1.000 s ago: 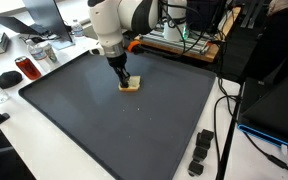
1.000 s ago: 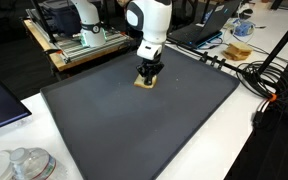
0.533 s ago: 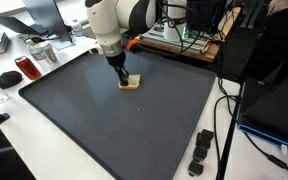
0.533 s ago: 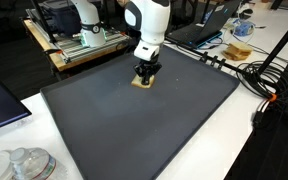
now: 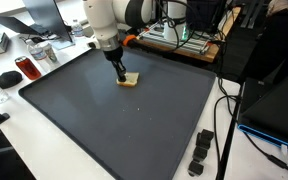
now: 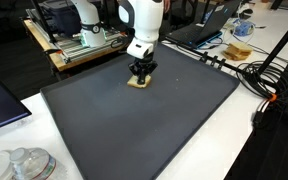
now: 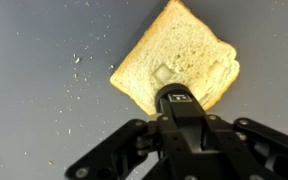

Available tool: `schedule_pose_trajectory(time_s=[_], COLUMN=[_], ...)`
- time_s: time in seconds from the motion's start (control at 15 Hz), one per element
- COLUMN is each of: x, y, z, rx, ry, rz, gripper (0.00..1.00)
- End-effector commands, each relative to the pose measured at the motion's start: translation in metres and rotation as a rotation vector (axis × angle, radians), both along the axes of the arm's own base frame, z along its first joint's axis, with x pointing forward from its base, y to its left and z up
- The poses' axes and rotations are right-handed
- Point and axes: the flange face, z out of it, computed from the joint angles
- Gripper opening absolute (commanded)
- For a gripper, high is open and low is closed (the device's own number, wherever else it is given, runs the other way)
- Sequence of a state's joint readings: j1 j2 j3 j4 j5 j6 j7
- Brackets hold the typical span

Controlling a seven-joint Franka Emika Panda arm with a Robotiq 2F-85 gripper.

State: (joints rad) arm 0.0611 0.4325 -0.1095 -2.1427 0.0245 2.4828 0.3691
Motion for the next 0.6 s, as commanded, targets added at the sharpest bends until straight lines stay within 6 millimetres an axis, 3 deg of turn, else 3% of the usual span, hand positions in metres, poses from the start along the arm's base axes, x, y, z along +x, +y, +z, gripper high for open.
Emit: schedule_pose_trajectory(time_s=[0.0,0.53], x=[-0.0113,-0.0158], y=[-0.0039,-0.0039], z=[0.0167,0.0264], rx=[0.012,0.001], ry=[-0.005,-0.012], rz=[-0.019,-0.014], gripper=[0.05,0.05])
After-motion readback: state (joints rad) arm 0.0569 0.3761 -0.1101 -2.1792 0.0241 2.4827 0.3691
